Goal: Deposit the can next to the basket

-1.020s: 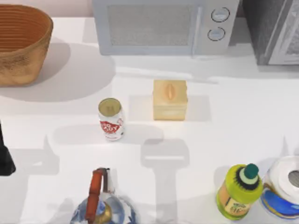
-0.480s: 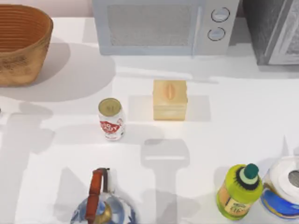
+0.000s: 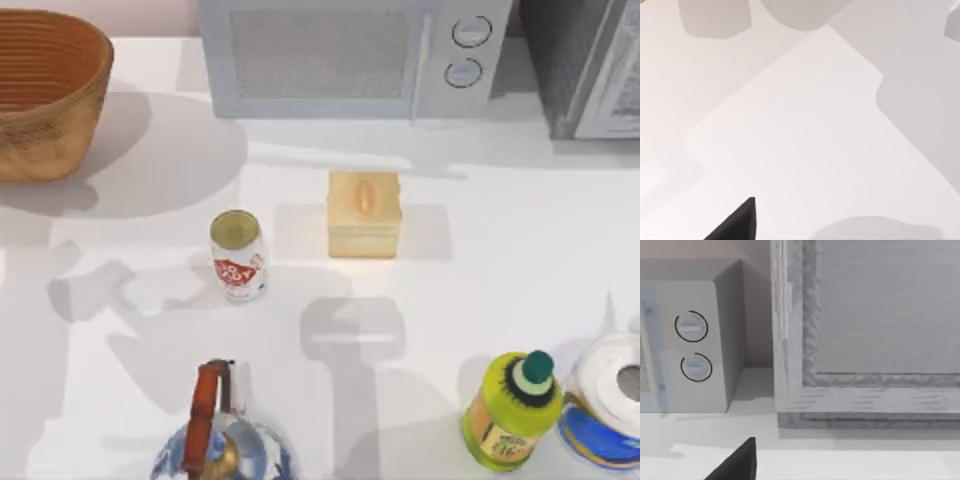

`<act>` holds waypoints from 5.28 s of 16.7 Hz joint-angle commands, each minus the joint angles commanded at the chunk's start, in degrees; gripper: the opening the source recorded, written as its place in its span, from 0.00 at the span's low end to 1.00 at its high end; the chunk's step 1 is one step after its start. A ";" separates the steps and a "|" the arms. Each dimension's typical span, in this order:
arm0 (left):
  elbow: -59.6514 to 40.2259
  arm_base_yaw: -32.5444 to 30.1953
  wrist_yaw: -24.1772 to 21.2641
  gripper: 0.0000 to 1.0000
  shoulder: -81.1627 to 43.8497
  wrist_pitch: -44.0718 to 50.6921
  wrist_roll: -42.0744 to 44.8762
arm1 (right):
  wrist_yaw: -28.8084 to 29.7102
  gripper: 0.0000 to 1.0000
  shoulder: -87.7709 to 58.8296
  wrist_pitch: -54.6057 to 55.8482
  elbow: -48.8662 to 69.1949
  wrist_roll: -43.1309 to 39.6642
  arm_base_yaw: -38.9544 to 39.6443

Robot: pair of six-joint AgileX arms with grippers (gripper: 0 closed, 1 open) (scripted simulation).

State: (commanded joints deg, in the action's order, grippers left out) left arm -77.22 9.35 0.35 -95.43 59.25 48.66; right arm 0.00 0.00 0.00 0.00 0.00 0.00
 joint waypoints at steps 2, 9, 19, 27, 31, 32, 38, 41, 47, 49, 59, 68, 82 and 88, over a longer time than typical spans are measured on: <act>-6.47 0.81 -0.10 1.00 -7.11 4.57 3.80 | 0.00 1.00 0.00 0.00 0.00 0.00 0.00; -15.64 1.92 -0.44 1.00 -17.34 10.78 9.09 | 0.00 1.00 0.00 0.00 0.00 0.00 0.00; -7.42 1.95 -0.45 1.00 -19.69 -0.18 9.15 | 0.00 1.00 0.00 0.00 0.00 0.00 0.00; -5.87 2.01 -0.46 0.77 -20.24 -1.89 9.22 | 0.00 1.00 0.00 0.00 0.00 0.00 0.00; -5.87 2.01 -0.46 0.47 -20.24 -1.89 9.22 | 0.00 1.00 0.00 0.00 0.00 0.00 0.00; -5.87 2.01 -0.46 0.40 -20.24 -1.89 9.22 | 0.00 1.00 0.00 0.00 0.00 0.00 0.00; -5.87 2.01 -0.46 0.00 -20.24 -1.89 9.22 | 0.00 1.00 0.00 0.00 0.00 0.00 0.00; -5.87 2.01 -0.46 0.00 -20.24 -1.89 9.22 | 0.00 1.00 0.00 0.00 0.00 0.00 0.00; -5.88 1.84 -0.47 0.00 -20.11 -1.89 9.23 | 0.00 1.00 0.00 0.00 0.00 0.00 0.00; -6.46 0.75 -0.46 0.00 -20.51 -1.58 7.39 | 0.00 1.00 0.00 0.00 0.00 0.00 0.00; -15.60 -20.33 -0.52 0.00 -26.91 4.02 -31.75 | 0.00 1.00 0.00 0.00 0.00 0.00 0.00; -22.70 -42.95 -0.70 0.00 -29.27 7.61 -77.81 | 0.00 1.00 0.00 0.00 0.00 0.00 0.00; -22.87 -47.27 -0.48 0.00 -29.19 6.48 -84.93 | 0.00 1.00 0.00 0.00 0.00 0.00 0.00; -22.63 -47.32 -0.48 0.15 -29.23 6.12 -84.96 | 0.00 1.00 0.00 0.00 0.00 0.00 0.00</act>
State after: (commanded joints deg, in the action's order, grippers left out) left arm -99.85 -37.97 -0.12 -124.66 65.37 -36.31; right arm 0.00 0.00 0.00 0.00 0.00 0.00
